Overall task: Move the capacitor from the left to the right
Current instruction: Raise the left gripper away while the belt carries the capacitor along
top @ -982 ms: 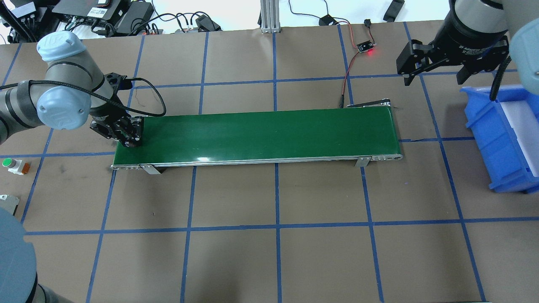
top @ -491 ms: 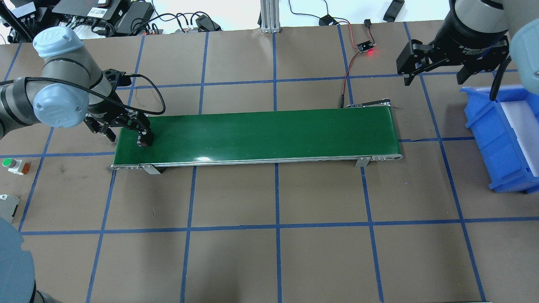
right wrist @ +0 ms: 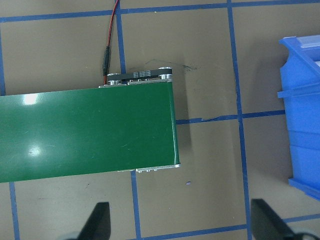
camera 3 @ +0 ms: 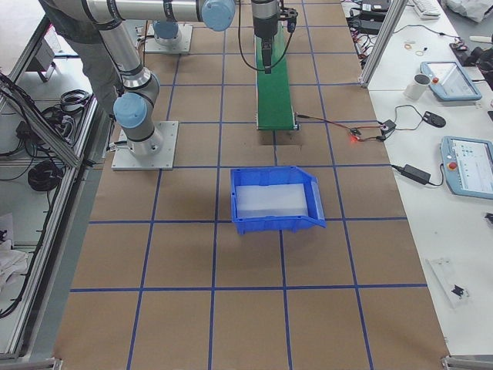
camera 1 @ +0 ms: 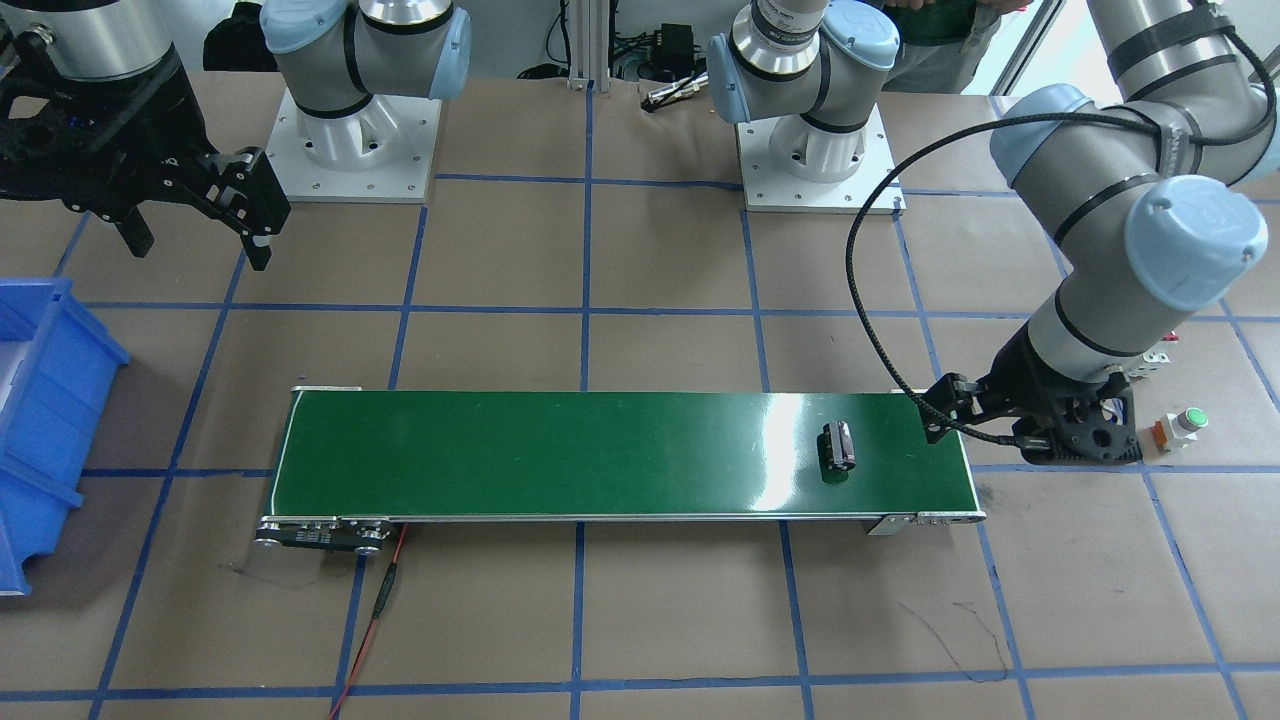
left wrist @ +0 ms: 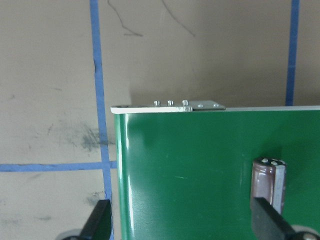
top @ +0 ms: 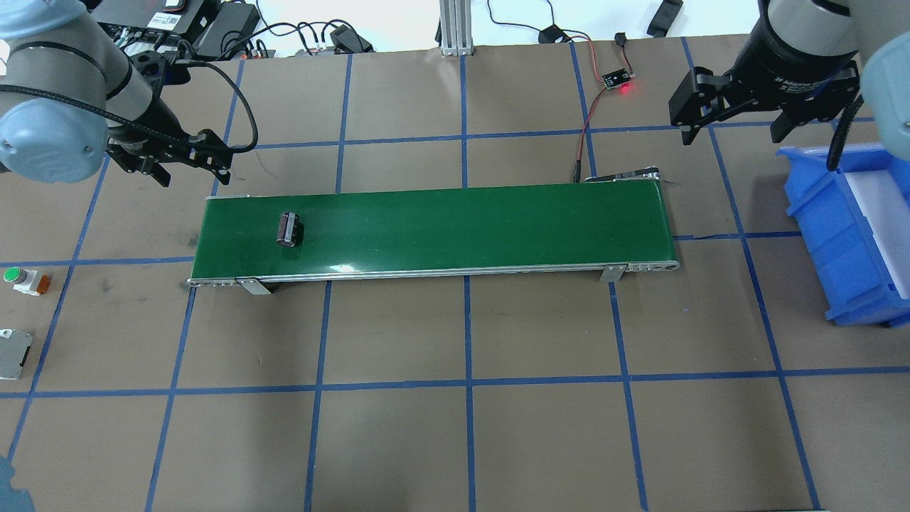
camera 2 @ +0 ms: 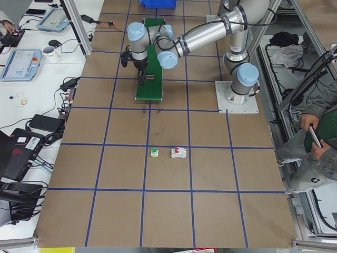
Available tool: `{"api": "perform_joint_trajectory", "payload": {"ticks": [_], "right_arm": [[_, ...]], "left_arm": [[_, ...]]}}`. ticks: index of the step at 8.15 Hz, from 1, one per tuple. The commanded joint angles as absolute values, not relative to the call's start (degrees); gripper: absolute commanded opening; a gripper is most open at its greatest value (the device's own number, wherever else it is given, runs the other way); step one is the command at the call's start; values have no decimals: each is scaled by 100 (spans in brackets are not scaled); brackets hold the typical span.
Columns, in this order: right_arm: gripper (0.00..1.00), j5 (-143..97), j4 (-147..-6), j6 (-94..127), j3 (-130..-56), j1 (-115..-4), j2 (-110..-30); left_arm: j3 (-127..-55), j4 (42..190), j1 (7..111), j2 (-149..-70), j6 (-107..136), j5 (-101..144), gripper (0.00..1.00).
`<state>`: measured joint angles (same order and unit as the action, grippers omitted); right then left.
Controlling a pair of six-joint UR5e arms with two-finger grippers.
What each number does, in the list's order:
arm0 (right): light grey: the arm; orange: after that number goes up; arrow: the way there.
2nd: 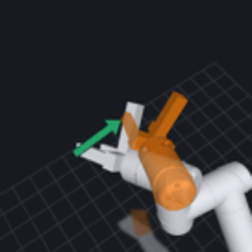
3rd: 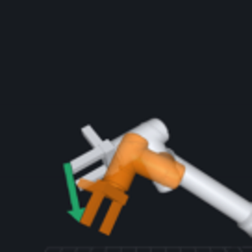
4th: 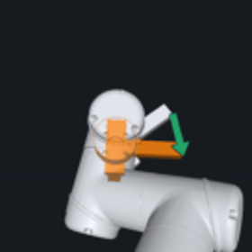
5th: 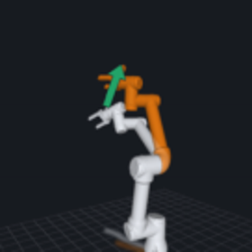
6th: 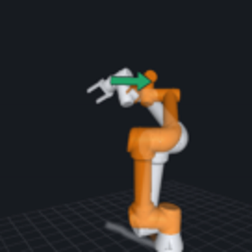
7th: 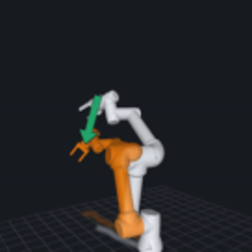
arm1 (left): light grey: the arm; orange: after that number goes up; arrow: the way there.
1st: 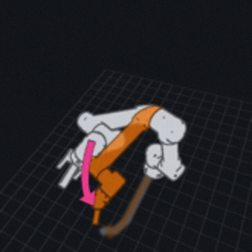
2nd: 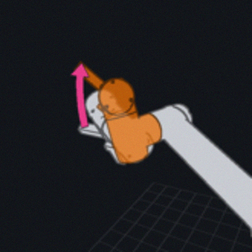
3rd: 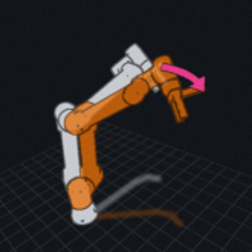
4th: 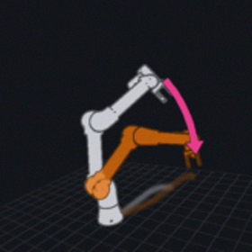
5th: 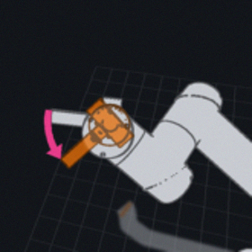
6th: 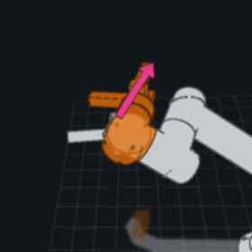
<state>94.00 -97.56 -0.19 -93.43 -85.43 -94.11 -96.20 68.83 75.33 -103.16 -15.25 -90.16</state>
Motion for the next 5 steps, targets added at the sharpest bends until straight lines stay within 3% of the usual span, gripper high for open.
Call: {"api": "perform_joint_trajectory", "payload": {"ticks": [1, 5], "right_arm": [[100, 9396, -9747, -26, -9343, -8543, -9404], [100, 9317, -9738, -456, -9456, -8517, -9378]], "left_arm": [[-9439, 6891, 7506, -10117, -1626, -8974, 100], [-9431, 6820, 7479, -9828, -2054, -9069, 100]]}}
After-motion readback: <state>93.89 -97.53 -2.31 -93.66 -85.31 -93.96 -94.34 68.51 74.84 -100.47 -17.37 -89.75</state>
